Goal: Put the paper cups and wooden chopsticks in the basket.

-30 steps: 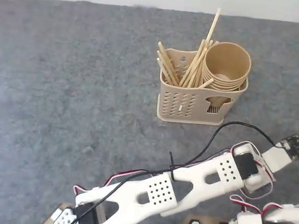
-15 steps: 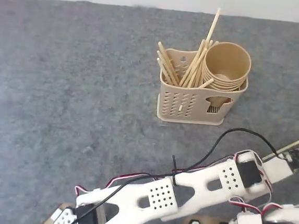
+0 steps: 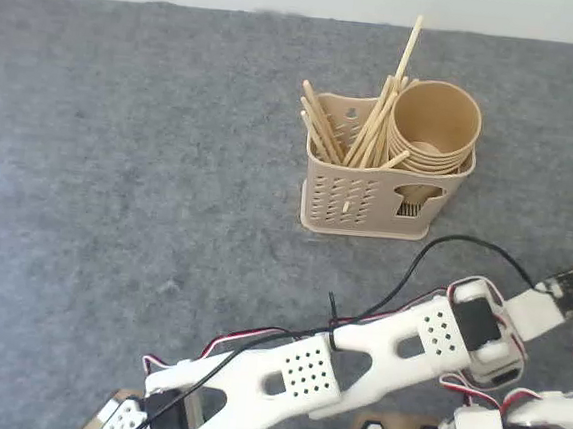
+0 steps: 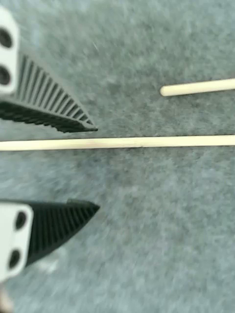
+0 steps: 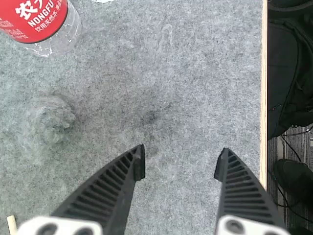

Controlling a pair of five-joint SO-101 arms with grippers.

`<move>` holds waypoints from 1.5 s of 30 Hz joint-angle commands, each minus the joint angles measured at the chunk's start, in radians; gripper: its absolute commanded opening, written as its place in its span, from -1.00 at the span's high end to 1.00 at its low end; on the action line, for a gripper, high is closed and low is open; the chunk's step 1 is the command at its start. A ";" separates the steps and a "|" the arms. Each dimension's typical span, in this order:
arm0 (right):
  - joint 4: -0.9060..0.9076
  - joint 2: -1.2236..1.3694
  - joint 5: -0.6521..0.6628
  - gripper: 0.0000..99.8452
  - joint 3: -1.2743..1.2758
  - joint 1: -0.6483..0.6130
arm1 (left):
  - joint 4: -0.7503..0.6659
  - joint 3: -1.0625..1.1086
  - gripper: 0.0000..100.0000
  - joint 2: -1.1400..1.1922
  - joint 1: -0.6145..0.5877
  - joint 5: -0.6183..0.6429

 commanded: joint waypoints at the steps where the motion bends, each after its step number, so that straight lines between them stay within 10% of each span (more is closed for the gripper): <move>1: 0.005 -0.074 0.011 0.54 -0.038 0.004 | -0.086 -0.031 0.77 0.014 -0.009 -0.009; 17: 0.007 -0.074 0.011 0.54 -0.038 0.005 | 0.112 0.013 0.98 -0.143 0.031 -0.098; 45: 0.041 -0.073 0.012 0.54 -0.038 0.002 | 0.106 1.159 0.98 -1.422 -0.172 -0.384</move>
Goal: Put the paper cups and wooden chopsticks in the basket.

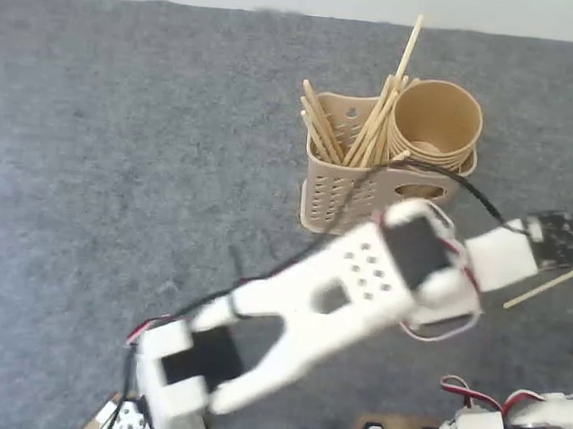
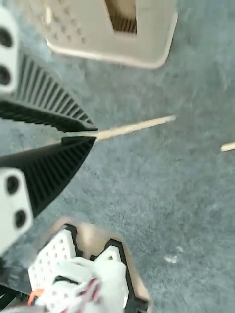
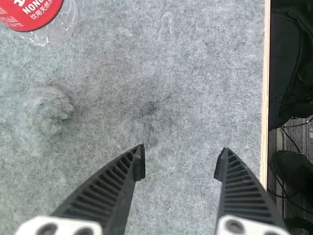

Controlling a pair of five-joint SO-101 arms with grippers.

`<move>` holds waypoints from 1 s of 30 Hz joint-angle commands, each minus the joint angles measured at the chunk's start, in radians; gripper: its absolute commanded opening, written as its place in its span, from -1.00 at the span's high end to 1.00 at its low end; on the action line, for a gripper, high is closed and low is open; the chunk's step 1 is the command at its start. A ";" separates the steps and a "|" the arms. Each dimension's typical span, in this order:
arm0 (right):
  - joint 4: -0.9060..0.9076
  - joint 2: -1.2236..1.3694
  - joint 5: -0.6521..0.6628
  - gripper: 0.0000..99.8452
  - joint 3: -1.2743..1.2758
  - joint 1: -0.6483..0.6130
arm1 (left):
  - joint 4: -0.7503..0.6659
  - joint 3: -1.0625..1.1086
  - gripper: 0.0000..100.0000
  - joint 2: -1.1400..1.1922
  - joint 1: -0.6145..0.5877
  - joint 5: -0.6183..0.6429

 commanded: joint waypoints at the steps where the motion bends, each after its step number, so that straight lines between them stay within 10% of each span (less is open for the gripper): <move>1: 0.005 -0.073 0.012 0.54 -0.038 0.002 | 0.031 0.073 0.98 -0.299 -0.025 -0.060; 12: 0.054 -0.074 0.012 0.54 -0.038 0.001 | -0.017 0.381 0.97 -0.586 -0.026 -0.066; 30: 0.053 -0.064 0.003 0.54 -0.014 -0.033 | -1.042 1.225 0.65 -0.548 -0.138 -0.038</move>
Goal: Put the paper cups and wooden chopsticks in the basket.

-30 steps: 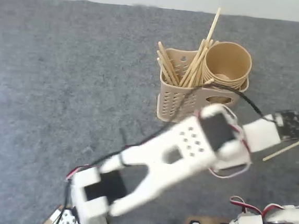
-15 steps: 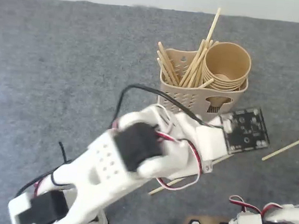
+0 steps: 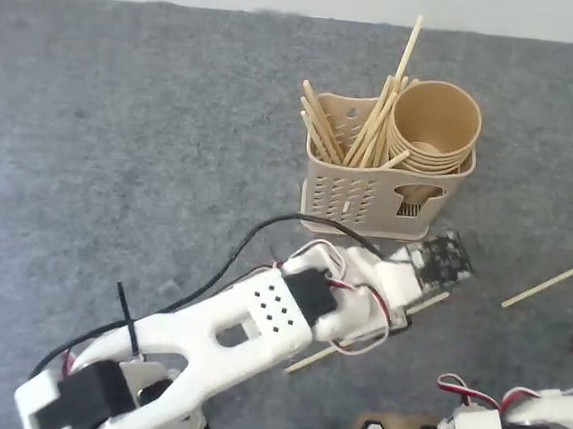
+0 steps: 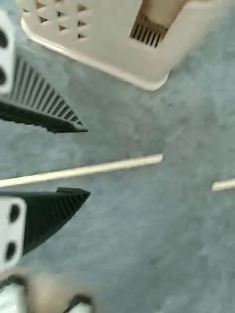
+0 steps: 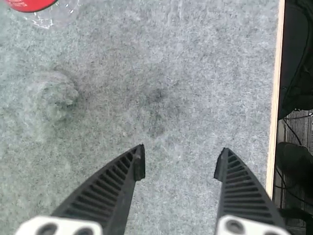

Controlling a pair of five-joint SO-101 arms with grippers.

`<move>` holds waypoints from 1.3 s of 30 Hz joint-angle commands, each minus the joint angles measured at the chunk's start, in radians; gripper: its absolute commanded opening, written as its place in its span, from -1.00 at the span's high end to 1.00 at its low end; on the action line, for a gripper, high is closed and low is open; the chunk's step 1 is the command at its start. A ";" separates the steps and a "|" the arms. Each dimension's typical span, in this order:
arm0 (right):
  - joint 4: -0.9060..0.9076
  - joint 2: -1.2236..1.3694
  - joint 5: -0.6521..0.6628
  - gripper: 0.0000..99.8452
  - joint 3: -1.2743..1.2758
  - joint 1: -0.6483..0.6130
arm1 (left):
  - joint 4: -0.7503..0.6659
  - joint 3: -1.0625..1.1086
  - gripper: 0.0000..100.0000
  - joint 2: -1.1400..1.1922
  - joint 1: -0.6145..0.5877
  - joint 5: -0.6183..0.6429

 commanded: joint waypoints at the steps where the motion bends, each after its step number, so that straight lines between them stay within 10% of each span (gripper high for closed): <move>1: 0.005 -0.064 0.003 0.54 -0.009 -0.007 | -0.129 -0.007 0.66 0.032 -0.041 -0.031; 16: 0.005 -0.064 0.006 0.54 -0.005 -0.002 | 0.032 -0.605 0.73 0.718 -0.031 -0.011; 39: 0.005 -0.064 0.009 0.54 -0.005 -0.002 | 0.126 -0.633 0.67 0.715 0.041 -0.009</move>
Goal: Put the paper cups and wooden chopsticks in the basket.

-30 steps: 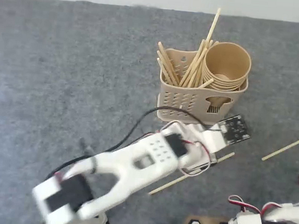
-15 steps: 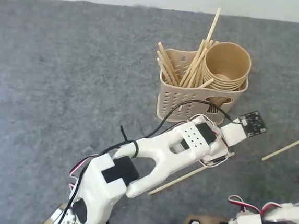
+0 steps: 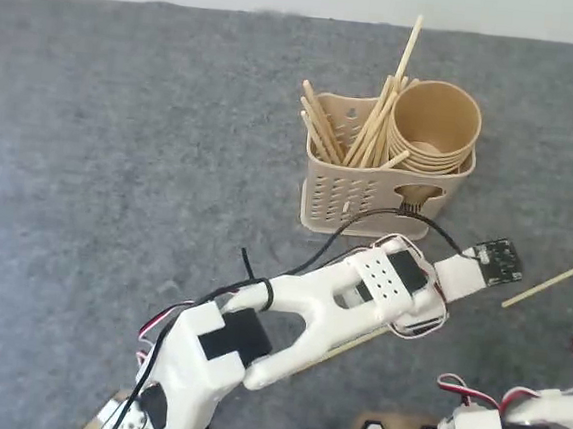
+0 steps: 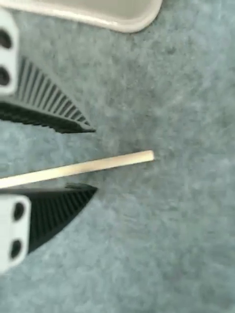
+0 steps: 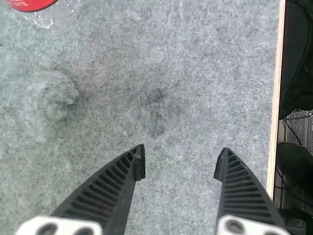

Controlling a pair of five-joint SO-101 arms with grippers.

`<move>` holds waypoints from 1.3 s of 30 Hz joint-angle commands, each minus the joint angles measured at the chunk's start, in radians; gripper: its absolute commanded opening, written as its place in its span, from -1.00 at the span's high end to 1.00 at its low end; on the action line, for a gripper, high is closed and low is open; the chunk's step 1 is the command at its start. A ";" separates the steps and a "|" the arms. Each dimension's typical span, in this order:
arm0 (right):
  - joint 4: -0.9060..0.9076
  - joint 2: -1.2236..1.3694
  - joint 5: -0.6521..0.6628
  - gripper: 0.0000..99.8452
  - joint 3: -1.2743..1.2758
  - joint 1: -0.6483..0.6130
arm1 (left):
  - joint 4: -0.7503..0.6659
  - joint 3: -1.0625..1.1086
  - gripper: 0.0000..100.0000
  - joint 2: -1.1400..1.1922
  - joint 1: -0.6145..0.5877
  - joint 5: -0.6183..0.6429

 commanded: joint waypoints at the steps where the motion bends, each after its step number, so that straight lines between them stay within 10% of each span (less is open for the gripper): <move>1: 0.005 -0.064 0.009 0.54 -0.006 -0.001 | -0.011 -0.008 0.67 -0.048 0.005 0.009; 10: 0.007 -0.074 0.011 0.54 -0.008 0.025 | 0.060 -0.019 0.73 -0.011 0.012 0.006; 26: 0.007 -0.074 0.012 0.54 -0.008 0.027 | 0.643 -0.728 0.98 0.450 0.012 0.009; 39: 0.007 -0.076 0.012 0.54 -0.009 0.027 | 0.752 -0.618 0.98 0.103 0.038 0.058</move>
